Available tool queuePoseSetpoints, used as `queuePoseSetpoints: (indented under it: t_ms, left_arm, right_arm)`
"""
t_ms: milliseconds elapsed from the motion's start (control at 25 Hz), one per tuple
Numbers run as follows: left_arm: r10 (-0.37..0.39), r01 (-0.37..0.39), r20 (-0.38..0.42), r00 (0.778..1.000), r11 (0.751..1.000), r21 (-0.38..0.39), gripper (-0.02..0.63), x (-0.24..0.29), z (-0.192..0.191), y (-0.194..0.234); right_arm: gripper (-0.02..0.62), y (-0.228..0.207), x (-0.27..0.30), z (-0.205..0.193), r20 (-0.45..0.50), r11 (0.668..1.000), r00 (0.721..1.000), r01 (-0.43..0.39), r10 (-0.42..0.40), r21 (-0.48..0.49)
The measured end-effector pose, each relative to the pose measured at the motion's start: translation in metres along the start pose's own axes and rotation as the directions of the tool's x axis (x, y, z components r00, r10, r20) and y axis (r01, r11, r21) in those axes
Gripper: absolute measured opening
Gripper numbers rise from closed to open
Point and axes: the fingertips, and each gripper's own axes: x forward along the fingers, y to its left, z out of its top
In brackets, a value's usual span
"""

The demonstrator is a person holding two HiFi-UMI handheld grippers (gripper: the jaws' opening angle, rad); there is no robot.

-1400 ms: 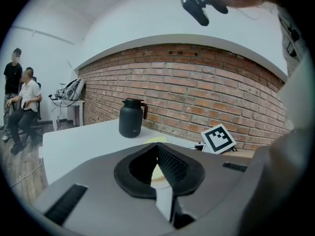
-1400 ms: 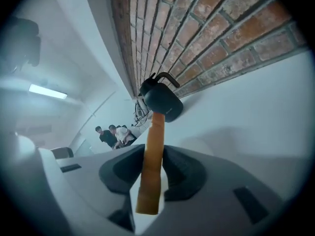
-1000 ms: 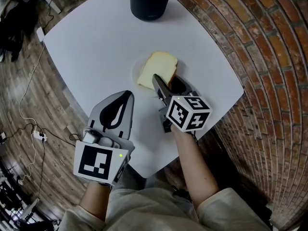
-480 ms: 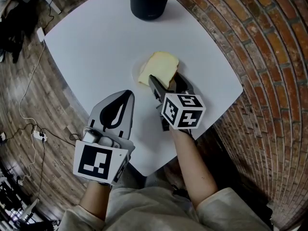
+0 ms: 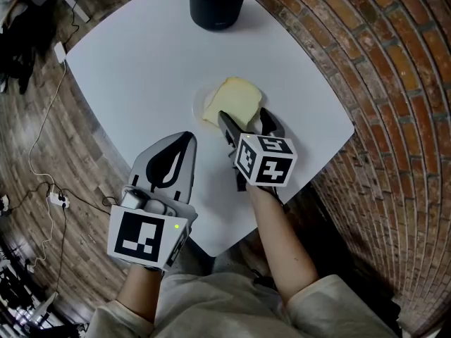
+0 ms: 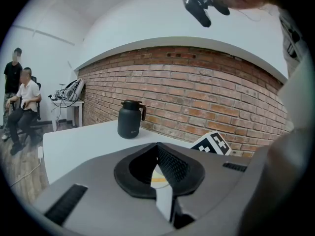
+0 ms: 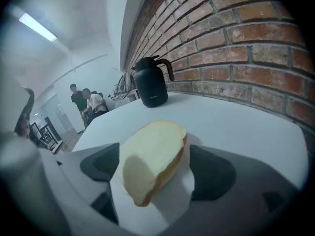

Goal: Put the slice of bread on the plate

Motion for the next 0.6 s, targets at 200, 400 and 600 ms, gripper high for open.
queuePoseSetpoints:
  t_ms: [200, 400, 600]
  left_arm:
    - [0.006, -0.006, 0.004, 1.000, 1.000, 0.002, 0.011, 0.001, 0.004, 0.000]
    - [0.005, -0.005, 0.004, 1.000, 1.000, 0.007, 0.011, 0.003, 0.009, -0.006]
    - [-0.004, 0.004, 0.013, 1.000, 1.000, 0.010, 0.011, 0.003, 0.012, -0.012]
  right_arm:
    - [0.428, 0.001, -0.013, 0.017, 0.076, 1.000, 0.997, -0.004, 0.003, 0.019]
    - [0.425, 0.004, -0.026, 0.034, 0.164, 0.999, 0.986, -0.038, 0.032, 0.029]
    - [0.237, 0.012, -0.038, 0.053, 0.227, 0.998, 0.972, -0.059, 0.063, -0.022]
